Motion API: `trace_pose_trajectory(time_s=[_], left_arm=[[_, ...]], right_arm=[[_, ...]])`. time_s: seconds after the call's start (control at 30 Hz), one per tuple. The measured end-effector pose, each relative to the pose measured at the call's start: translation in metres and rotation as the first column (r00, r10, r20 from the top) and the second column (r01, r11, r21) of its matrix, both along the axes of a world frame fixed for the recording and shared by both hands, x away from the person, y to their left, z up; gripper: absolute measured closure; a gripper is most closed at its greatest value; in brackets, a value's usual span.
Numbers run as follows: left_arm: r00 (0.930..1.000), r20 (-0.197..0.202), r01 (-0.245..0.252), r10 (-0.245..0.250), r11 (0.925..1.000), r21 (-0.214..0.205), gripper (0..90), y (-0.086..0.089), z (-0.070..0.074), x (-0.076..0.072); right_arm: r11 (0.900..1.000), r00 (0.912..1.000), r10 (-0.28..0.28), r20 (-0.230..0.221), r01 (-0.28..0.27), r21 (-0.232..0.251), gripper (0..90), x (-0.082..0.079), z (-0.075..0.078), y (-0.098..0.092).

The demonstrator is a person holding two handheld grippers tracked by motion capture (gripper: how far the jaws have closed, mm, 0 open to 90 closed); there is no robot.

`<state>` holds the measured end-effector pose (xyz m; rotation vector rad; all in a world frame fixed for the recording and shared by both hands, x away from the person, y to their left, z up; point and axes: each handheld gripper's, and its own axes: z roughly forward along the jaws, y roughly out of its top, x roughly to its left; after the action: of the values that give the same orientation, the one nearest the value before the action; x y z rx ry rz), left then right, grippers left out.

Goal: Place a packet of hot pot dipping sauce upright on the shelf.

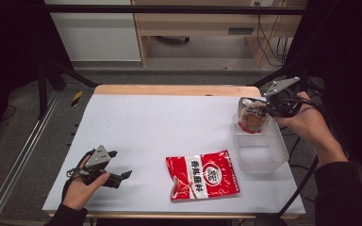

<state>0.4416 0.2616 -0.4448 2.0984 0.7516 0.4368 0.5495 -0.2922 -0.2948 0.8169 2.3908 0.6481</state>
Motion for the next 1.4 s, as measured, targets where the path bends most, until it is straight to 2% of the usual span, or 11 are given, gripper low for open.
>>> trace_pose_trajectory(time_s=[0.3,0.6,0.83,1.03,1.2,1.4], left_arm=[[1.0000,-0.002,0.004,-0.004,1.0000,0.001,6.3,-0.001,0.000,0.000],[1.0000,-0.003,0.004,-0.004,1.0000,0.001,6.3,-0.001,0.000,0.000],[1.0000,-0.002,0.003,-0.003,1.0000,0.000,6.3,0.000,0.000,0.000],[1.0000,-0.004,0.006,-0.006,1.0000,0.005,6.3,-0.002,-0.001,0.000],[1.0000,-0.004,0.006,-0.006,1.0000,0.004,6.3,-0.001,0.000,0.000],[1.0000,-0.003,0.006,-0.006,1.0000,0.006,6.3,-0.001,0.000,0.000]], right_arm=[[0.9999,0.9998,-0.006,-0.019,0.007,0.008,87.1,0.001,-0.011,-0.004],[1.0000,0.9978,0.000,-0.066,0.001,0.008,86.8,0.006,-0.032,0.001],[0.9997,0.9963,-0.011,-0.085,0.013,0.018,86.7,0.008,-0.042,0.001],[0.9999,0.9951,-0.004,-0.099,0.005,0.016,86.6,0.009,-0.046,0.003],[0.9998,0.9956,0.001,-0.094,0.001,0.018,86.5,0.010,-0.048,0.002],[0.9991,0.9959,-0.006,-0.091,0.009,0.040,86.4,0.010,-0.047,0.000]])
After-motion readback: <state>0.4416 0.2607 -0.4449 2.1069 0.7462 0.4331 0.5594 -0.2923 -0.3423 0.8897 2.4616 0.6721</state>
